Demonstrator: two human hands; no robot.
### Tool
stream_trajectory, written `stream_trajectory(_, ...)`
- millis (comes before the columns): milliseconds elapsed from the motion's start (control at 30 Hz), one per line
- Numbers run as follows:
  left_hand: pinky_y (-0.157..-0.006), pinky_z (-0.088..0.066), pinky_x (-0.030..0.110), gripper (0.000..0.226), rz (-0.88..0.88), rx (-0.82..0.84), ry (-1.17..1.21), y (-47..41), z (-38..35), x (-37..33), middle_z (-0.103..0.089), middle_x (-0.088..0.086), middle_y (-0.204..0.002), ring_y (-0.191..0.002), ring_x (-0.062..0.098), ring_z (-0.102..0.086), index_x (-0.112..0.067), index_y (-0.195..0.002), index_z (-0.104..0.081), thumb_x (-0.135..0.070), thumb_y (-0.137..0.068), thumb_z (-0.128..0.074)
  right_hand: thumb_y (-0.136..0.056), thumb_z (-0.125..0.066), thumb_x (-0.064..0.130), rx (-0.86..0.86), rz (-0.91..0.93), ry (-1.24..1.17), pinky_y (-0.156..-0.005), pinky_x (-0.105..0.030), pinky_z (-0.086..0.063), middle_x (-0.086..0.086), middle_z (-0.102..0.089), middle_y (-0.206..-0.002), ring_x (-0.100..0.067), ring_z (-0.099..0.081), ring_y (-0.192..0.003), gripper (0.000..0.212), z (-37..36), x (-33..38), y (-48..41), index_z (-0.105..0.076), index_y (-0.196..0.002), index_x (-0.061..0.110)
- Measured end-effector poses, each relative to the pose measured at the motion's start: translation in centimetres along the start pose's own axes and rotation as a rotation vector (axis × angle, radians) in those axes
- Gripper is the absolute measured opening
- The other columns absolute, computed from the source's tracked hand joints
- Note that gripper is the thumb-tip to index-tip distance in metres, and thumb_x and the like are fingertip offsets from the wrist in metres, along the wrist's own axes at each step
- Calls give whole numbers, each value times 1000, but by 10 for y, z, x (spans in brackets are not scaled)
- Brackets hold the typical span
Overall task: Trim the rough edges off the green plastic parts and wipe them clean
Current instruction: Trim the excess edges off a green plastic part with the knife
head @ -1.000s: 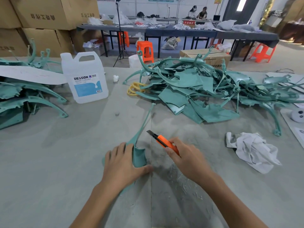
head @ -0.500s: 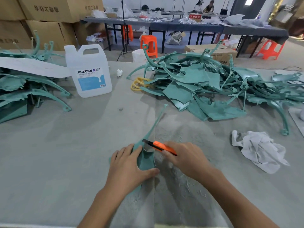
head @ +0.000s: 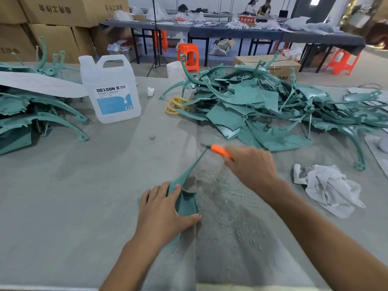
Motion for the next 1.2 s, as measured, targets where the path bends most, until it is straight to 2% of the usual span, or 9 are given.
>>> stream_trajectory(133, -120, -12, 36, 109, 3, 8, -7, 0, 1, -1, -21, -5, -164, -149, 14, -17, -35, -156, -25, -95, -65, -39, -105, -43, 47, -119, 2, 66, -58, -32, -51, 6, -53, -71, -21, -58, -59, 26, 25, 11, 0, -60, -101, 28)
stream_trajectory(233, -120, -12, 37, 110, 2, 1, -10, 0, 0, -2, -21, -5, -164, -149, 15, -17, -35, -157, -25, -94, -66, -40, -104, -44, 47, -6, 68, -69, -60, -33, -50, 6, -53, -74, -21, -59, -64, 26, 14, 36, 16, -61, -111, 28)
stream_trajectory(367, -121, -12, 36, 109, 1, -7, -19, 1, -1, -2, -21, -4, -164, -149, 14, -17, -34, -157, -25, -94, -67, -41, -103, -42, 45, 184, 103, -61, -60, -35, -42, 4, -51, -75, -25, -55, -69, 27, -4, 54, 28, -59, -96, 25)
stream_trajectory(533, -121, -13, 38, 111, -1, -16, -27, 2, -2, -2, -24, -4, -162, -148, 14, -19, -34, -156, -27, -96, -64, -38, -100, -46, 37, 251, 159, 24, -55, -33, -27, -2, -50, -77, -29, -48, -71, 20, 1, 69, 22, -55, -87, 23)
stream_trajectory(700, -121, -14, 39, 118, 3, -22, -5, 2, -1, -1, -26, -6, -161, -147, 14, -20, -35, -156, -27, -98, -56, -24, -98, -49, 32, 281, 191, 67, -49, -31, -20, 2, -42, -68, -24, -44, -62, 20, 4, 79, 19, -57, -83, 21)
stream_trajectory(833, -121, -14, 40, 115, -2, -22, -14, 3, -3, 0, -25, -6, -161, -146, 15, -21, -34, -156, -26, -98, -60, -28, -98, -50, 30, 288, 173, 122, -49, -30, -21, 2, -40, -67, -24, -44, -61, 18, 5, 80, 17, -62, -89, 21)
stream_trajectory(967, -122, -10, 42, 111, -4, 2, -9, 3, -5, 0, -20, -5, -163, -149, 16, -16, -34, -157, -23, -96, -65, -32, -100, -51, 31, 242, 111, 172, -53, -28, -41, 4, -49, -68, -16, -49, -59, 22, 23, 56, -11, -60, -84, 20)
stream_trajectory(1100, -122, -12, 42, 115, -12, -2, -6, 3, -5, 0, -20, -5, -164, -149, 16, -17, -33, -157, -23, -98, -63, -27, -101, -50, 20, 64, -36, 397, -49, -28, -26, 0, -47, -64, -17, -39, -51, 30, 68, 8, -42, -45, -72, 18)
stream_trajectory(1200, -122, -12, 44, 117, -9, -16, 14, 3, -5, 1, -22, -4, -163, -148, 17, -19, -33, -157, -26, -99, -60, -24, -103, -46, 30, -57, -70, 326, -48, -27, -19, -1, -47, -64, -19, -38, -51, 23, 90, -16, -36, -53, -84, 20)
Point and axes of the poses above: each hand's wrist, its own y-axis away from the middle knuckle, its own z-axis out of the back of the hand, x = y × z, the point moved 9 cm from there along -y, towards the middle knuckle
